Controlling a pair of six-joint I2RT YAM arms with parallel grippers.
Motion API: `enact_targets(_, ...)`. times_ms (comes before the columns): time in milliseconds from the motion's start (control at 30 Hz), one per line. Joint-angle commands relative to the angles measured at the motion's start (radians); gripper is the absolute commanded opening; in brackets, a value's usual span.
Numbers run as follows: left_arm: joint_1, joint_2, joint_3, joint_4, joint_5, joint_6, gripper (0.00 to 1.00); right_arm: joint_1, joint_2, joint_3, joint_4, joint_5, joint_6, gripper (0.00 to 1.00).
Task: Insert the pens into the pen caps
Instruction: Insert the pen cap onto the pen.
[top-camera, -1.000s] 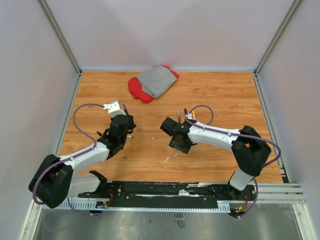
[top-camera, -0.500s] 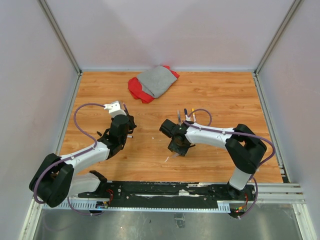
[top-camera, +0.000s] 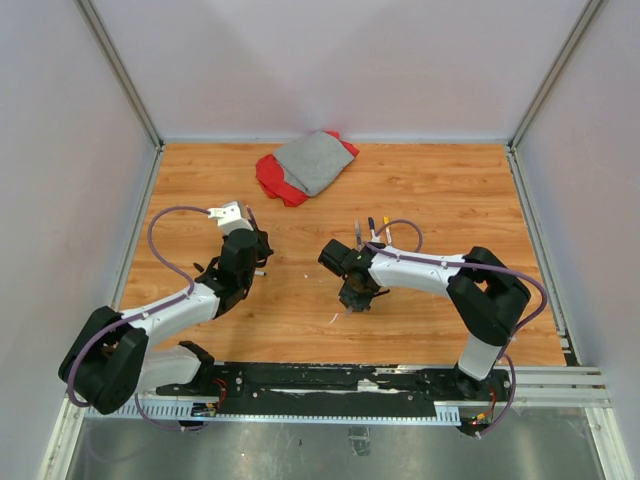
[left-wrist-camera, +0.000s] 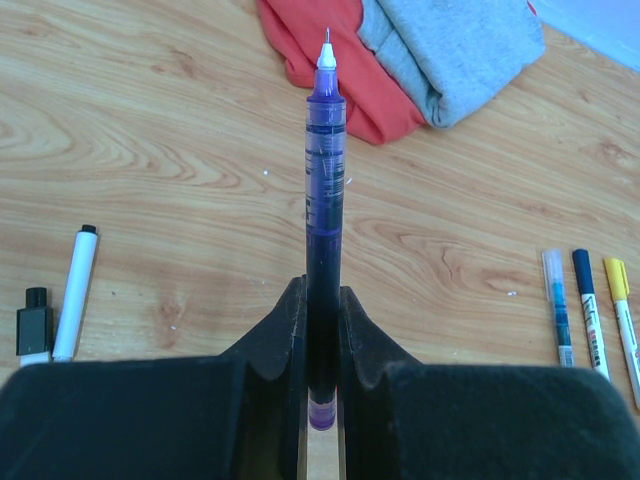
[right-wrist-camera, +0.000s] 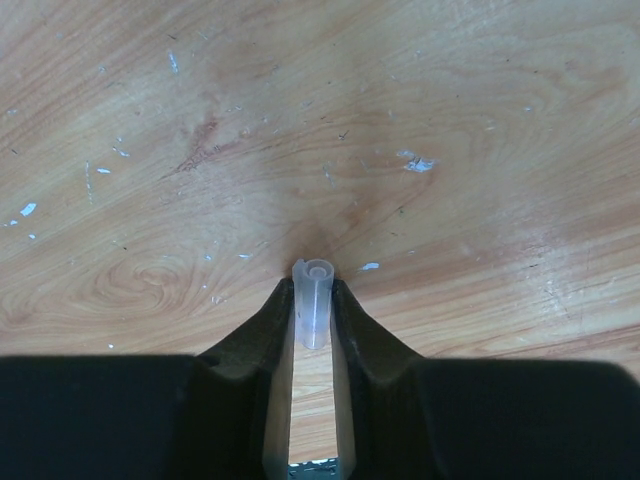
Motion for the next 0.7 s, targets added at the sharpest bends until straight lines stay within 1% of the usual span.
enact_targets(0, 0.005, 0.007, 0.032, 0.013, -0.006, -0.002, 0.01, 0.012, 0.027, -0.023, -0.022, 0.028, 0.010, 0.11)
enact_targets(67, 0.005, 0.010, 0.033, 0.013, -0.007, -0.002, 0.00, 0.012, 0.017, -0.028, -0.005, 0.038, -0.012, 0.02)
enact_targets(100, 0.005, 0.010, 0.034, 0.013, -0.006, -0.001, 0.01, 0.012, 0.009, -0.034, 0.010, 0.044, -0.029, 0.01)
enact_targets(200, 0.006, 0.010, 0.033, 0.014, -0.002, -0.002, 0.00, 0.012, -0.030, -0.057, 0.040, 0.068, -0.071, 0.01)
enact_targets(300, 0.005, 0.014, 0.034, 0.016, 0.003, -0.002, 0.00, 0.012, -0.092, -0.095, 0.097, 0.102, -0.157, 0.01)
enact_targets(400, 0.005, 0.013, 0.033, 0.023, 0.021, 0.008, 0.01, 0.012, -0.173, -0.156, 0.207, 0.126, -0.295, 0.01)
enact_targets(533, 0.005, 0.013, 0.013, 0.090, 0.102, 0.053, 0.00, 0.011, -0.286, -0.251, 0.376, 0.123, -0.530, 0.01)
enact_targets(667, 0.005, 0.023, 0.011, 0.124, 0.155, 0.074, 0.00, 0.004, -0.381, -0.343, 0.502, 0.078, -0.724, 0.01)
